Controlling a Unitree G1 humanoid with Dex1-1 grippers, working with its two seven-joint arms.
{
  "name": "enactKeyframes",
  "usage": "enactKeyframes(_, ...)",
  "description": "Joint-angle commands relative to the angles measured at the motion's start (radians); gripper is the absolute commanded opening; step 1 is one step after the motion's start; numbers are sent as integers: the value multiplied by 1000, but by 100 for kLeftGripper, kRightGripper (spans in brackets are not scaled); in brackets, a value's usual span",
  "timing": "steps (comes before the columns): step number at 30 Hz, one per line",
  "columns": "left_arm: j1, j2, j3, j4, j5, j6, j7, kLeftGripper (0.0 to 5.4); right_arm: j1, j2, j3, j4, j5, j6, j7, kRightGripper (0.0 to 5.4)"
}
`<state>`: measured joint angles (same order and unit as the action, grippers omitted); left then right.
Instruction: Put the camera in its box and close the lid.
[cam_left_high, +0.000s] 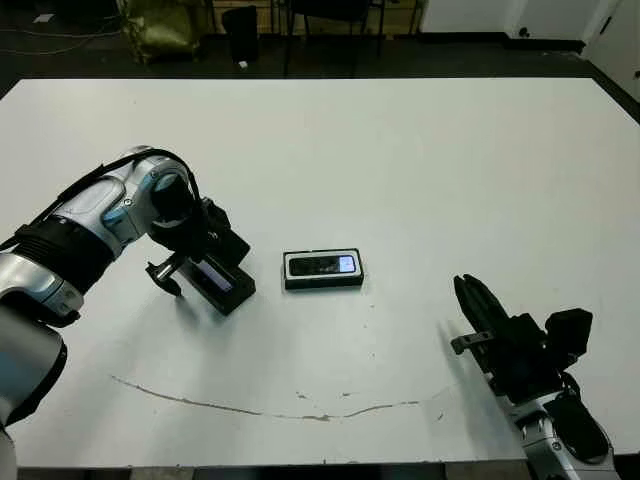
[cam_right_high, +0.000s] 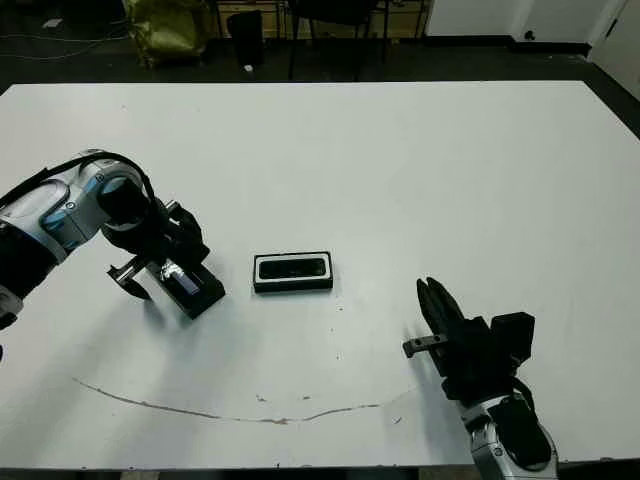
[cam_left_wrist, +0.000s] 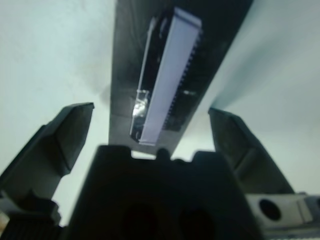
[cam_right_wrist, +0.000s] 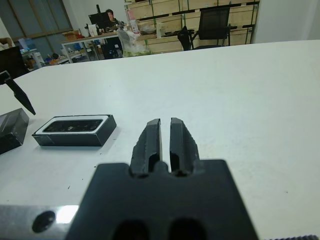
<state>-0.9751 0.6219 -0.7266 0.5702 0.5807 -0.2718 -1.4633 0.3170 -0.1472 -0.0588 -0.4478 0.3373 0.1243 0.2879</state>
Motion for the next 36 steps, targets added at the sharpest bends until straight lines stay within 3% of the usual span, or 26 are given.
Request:
enactKeyframes(1,49,-12,-20,43,28,3,13,537,8,-3,-1,23,-5,-12,8,0)
enactKeyframes(7,80,-11,6,28,53,71,64,516,15,-5,5,9,-7,10,-6,0)
enactKeyframes(10,94,-11,11,10,65,87,71,450,19,-7,8,-6,-7,22,-11,0)
enactKeyframes(13,114,-1,40,2,23,31,83,376,23,-11,13,-19,-28,22,-23,0)
enactKeyframes(19,150,-21,96,-14,-32,86,62,243,30,-12,20,-56,-54,62,-57,0)
enactKeyframes(22,167,-28,123,-31,-70,108,47,201,26,-7,15,-40,-35,43,-39,0)
enactKeyframes(25,178,-27,132,-50,-89,121,32,191,27,-12,17,-55,-43,67,-51,0)
enactKeyframes(29,187,-17,130,-81,-93,142,11,191,21,-4,14,-7,-37,11,-23,0)
enactKeyframes(33,181,-4,141,-78,-115,164,-27,191,16,4,13,17,-16,2,-10,0)
enactKeyframes(36,164,8,152,-73,-129,209,-62,191,19,3,21,-2,-29,27,-30,0)
